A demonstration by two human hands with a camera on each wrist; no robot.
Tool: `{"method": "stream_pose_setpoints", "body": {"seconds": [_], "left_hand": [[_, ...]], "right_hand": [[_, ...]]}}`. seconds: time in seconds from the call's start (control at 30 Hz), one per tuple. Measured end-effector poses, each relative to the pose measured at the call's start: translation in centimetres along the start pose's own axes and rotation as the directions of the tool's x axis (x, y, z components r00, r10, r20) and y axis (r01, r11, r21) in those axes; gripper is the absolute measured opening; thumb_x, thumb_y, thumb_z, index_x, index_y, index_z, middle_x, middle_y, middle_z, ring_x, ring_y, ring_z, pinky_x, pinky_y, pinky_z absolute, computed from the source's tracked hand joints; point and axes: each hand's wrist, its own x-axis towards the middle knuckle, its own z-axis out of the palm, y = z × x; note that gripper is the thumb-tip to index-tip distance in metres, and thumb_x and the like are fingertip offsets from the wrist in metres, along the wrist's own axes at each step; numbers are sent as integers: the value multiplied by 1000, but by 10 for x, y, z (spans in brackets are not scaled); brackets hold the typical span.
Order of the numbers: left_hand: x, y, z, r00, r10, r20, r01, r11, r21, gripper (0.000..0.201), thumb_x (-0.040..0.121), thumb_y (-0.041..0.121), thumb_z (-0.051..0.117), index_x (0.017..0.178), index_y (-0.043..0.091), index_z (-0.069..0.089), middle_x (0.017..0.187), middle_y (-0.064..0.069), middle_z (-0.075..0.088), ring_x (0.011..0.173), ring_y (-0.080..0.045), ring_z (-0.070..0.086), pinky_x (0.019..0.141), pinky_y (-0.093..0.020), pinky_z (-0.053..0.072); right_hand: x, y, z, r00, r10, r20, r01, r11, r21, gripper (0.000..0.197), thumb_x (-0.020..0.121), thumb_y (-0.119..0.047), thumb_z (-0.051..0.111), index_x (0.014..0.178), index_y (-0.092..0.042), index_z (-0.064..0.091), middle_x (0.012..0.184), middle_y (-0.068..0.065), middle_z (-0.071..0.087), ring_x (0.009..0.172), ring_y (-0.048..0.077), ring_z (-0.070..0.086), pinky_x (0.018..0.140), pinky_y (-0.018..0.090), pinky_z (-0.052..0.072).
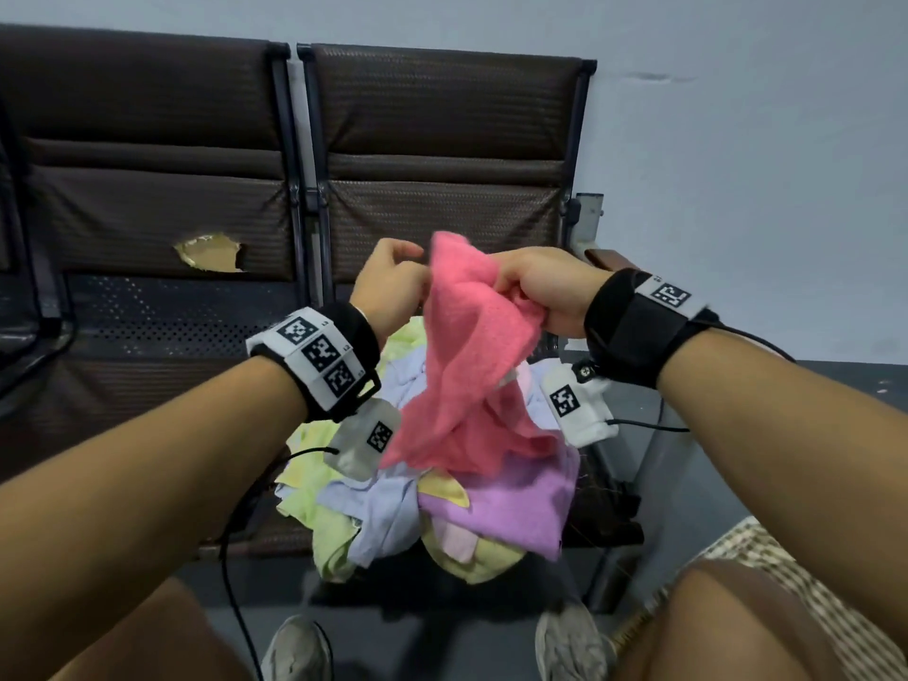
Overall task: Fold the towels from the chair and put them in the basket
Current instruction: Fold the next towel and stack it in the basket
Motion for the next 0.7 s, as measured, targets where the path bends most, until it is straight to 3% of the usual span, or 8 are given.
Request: {"method": "stream_pose_setpoints", "body": {"seconds": [0.1, 0.13, 0.2, 0.27, 0.37, 0.43, 0.53, 0.7], "left_hand": [[-2, 2, -6, 953, -31, 302, 52, 997, -62, 32, 54, 3, 51, 80, 7, 69, 72, -14, 47, 62, -25, 41, 59, -33, 17], [-2, 6, -10, 921, -63, 383, 100, 992, -77, 24, 52, 8, 56, 72, 10, 70, 70, -15, 52, 62, -26, 46, 59, -32, 20], [4, 8, -18, 888, -98, 450, 161, 981, -104, 27, 69, 14, 62, 92, 8, 76, 93, -14, 69, 80, -24, 63, 70, -30, 45], [17, 8, -22, 938, -96, 332, 146, 981, -129, 28, 85, 14, 66, 110, 4, 73, 104, -15, 70, 87, -23, 66, 78, -33, 50], [35, 13, -18, 991, 40, 127, -44, 998, 33, 9, 93, 13, 66, 94, 11, 74, 78, -2, 71, 65, -11, 64, 62, -24, 51], [50, 17, -14, 991, 113, 73, -121, 985, 121, 11, 94, 16, 66, 98, 11, 75, 85, -4, 71, 74, -15, 64, 71, -31, 55], [71, 29, -11, 987, 163, 10, -163, 982, 90, 15, 92, 19, 67, 100, 11, 76, 97, -8, 74, 85, -16, 67, 84, -35, 58], [83, 50, -23, 966, 256, -35, -258, 963, -84, 14, 90, 13, 69, 102, 12, 76, 87, -1, 73, 72, -7, 66, 61, -21, 51]], "right_hand": [[-7, -8, -1, 990, -67, 127, 66, 998, 12, 50, 81, 11, 30, 101, -7, 72, 51, 4, 48, 37, 12, 37, 36, 18, 28], [-7, -10, -2, 985, -83, 148, 81, 997, 19, 47, 84, 10, 32, 103, -6, 71, 56, 4, 57, 40, 11, 45, 37, 18, 35], [-5, -15, -8, 979, -91, 180, 97, 995, -24, 33, 93, -2, 45, 118, -2, 68, 82, 7, 71, 62, 15, 63, 51, 23, 53], [0, -16, -23, 981, -57, 184, 95, 974, -205, 28, 93, -26, 67, 115, -10, 72, 99, 8, 75, 81, 24, 72, 70, 30, 60], [13, -18, -44, 992, -127, -14, 88, 762, -641, 18, 78, -38, 82, 81, -22, 75, 79, -1, 75, 71, 16, 70, 63, 25, 55], [24, -19, -52, 955, -246, -168, 77, 750, -657, 23, 79, -34, 81, 66, -22, 66, 67, -5, 66, 61, 13, 61, 55, 24, 47], [37, -21, -52, 863, -401, -309, 181, 814, -552, 14, 84, -20, 69, 71, -19, 67, 66, -4, 60, 66, 15, 57, 62, 28, 45], [40, -31, -50, 750, -566, -342, 379, 791, -480, 19, 90, -18, 58, 95, -18, 76, 79, -7, 68, 75, 9, 58, 71, 28, 47]]}}
